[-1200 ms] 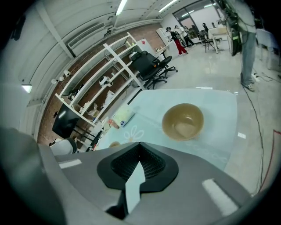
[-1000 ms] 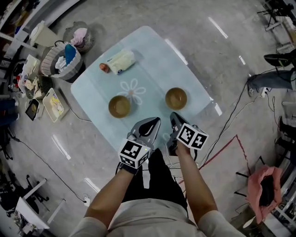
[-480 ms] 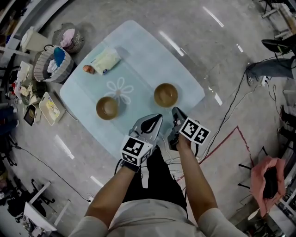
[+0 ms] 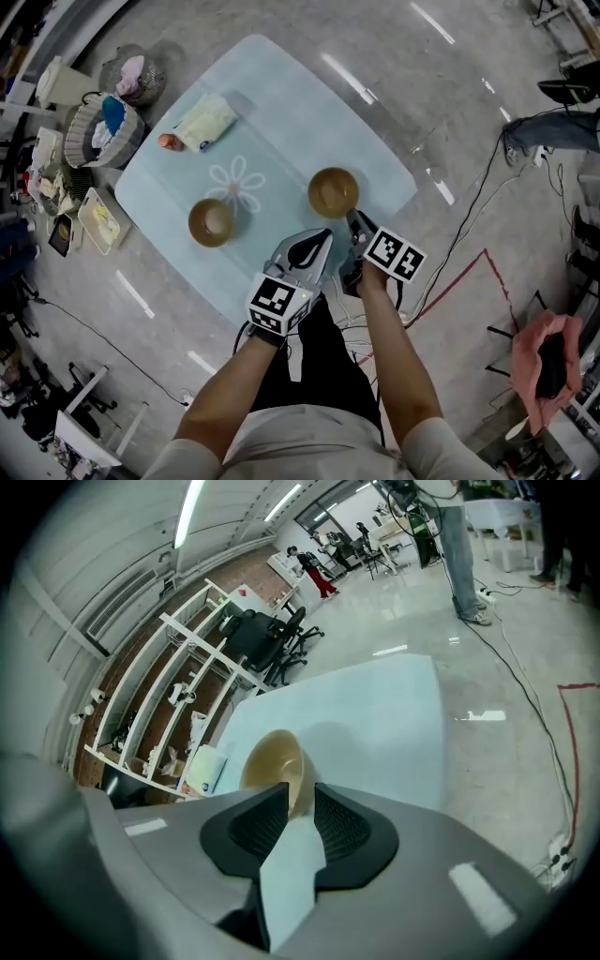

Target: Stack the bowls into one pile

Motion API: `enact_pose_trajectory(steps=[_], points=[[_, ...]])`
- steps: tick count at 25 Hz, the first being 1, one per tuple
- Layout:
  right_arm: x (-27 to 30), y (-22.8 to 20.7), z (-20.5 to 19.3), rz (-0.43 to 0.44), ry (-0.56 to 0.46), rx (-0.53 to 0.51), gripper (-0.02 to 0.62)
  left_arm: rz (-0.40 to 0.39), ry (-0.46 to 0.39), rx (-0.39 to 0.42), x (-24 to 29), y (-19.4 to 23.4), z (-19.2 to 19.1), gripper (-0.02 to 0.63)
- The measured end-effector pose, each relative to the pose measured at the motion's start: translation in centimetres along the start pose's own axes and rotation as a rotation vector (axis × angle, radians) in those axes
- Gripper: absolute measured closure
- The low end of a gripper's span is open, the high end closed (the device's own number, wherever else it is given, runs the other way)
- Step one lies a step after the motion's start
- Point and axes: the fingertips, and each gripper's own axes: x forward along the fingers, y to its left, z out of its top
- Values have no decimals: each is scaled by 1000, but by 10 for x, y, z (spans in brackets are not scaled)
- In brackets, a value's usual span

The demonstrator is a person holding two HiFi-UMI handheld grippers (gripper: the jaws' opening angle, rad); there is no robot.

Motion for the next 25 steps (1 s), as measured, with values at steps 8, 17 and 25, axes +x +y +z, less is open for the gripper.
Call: enact_pose_trajectory(steps=[8, 17, 25], points=[[15, -7, -4, -18, 36, 25, 526, 15, -2, -5, -6, 5, -4, 600], [15, -2, -3, -56, 54, 27, 566, 48, -25, -17, -26, 14, -1, 600], [9, 50, -21, 0, 92, -14, 571, 101, -73, -28, -63, 28, 11, 600]])
